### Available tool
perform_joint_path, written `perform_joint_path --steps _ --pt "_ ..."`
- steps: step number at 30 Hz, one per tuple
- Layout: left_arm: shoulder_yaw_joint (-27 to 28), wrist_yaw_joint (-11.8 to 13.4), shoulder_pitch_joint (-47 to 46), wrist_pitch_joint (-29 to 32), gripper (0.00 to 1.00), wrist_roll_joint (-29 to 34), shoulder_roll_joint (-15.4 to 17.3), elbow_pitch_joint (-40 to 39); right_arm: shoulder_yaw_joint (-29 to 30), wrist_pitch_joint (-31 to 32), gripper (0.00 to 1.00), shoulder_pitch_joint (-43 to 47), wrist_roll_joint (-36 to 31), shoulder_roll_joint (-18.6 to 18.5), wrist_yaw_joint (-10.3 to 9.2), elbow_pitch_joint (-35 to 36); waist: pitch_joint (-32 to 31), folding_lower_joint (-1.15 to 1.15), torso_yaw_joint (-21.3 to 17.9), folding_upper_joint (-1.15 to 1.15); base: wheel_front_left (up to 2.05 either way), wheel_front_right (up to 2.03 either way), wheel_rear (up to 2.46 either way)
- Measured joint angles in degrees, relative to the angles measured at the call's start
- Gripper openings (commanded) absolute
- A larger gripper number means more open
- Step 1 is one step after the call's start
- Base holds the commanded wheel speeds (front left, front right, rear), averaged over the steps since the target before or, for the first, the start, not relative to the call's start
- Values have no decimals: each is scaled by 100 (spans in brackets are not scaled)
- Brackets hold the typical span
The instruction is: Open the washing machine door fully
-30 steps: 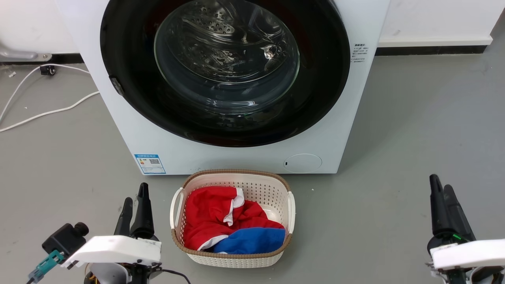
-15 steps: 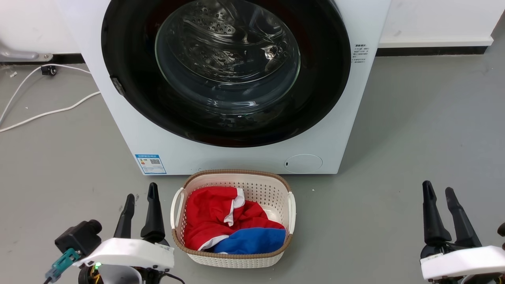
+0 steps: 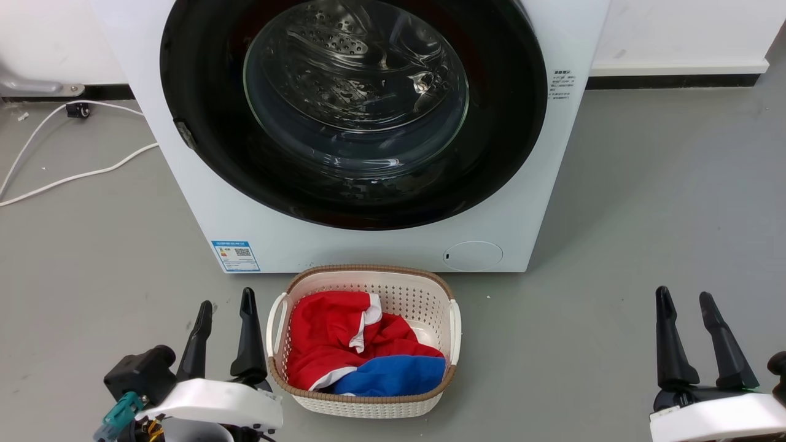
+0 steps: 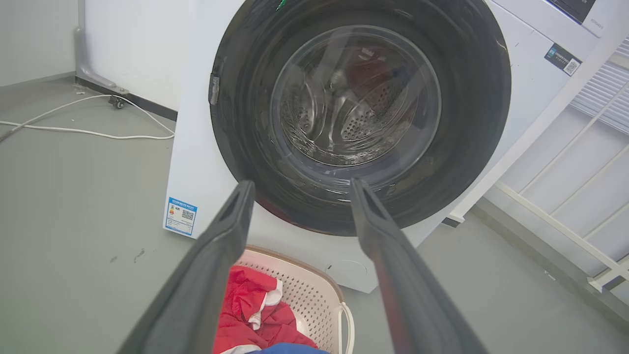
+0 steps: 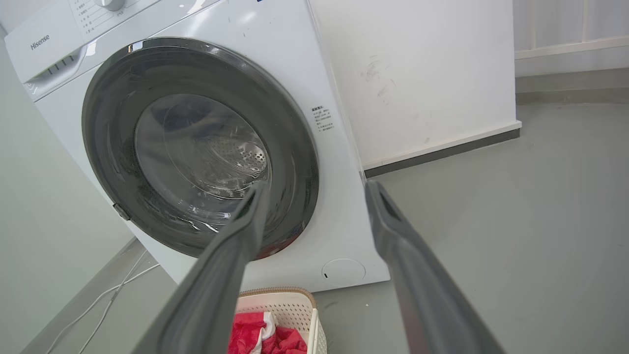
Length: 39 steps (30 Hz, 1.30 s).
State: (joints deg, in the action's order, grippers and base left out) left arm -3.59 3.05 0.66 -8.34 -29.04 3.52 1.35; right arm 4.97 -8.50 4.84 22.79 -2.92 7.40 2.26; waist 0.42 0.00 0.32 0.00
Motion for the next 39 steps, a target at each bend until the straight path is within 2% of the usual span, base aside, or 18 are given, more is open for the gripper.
perform_joint_path --steps 16,39 --pt "-86 1 93 -227 100 856 -8 -20 -22 -210 100 186 -862 0 1 234 -4 0 6 0 0 0 0" --pt "-91 -102 179 -499 100 1728 -55 89 -63 -485 100 372 -1766 0 2 438 -12 0 21 0 0 0 0"
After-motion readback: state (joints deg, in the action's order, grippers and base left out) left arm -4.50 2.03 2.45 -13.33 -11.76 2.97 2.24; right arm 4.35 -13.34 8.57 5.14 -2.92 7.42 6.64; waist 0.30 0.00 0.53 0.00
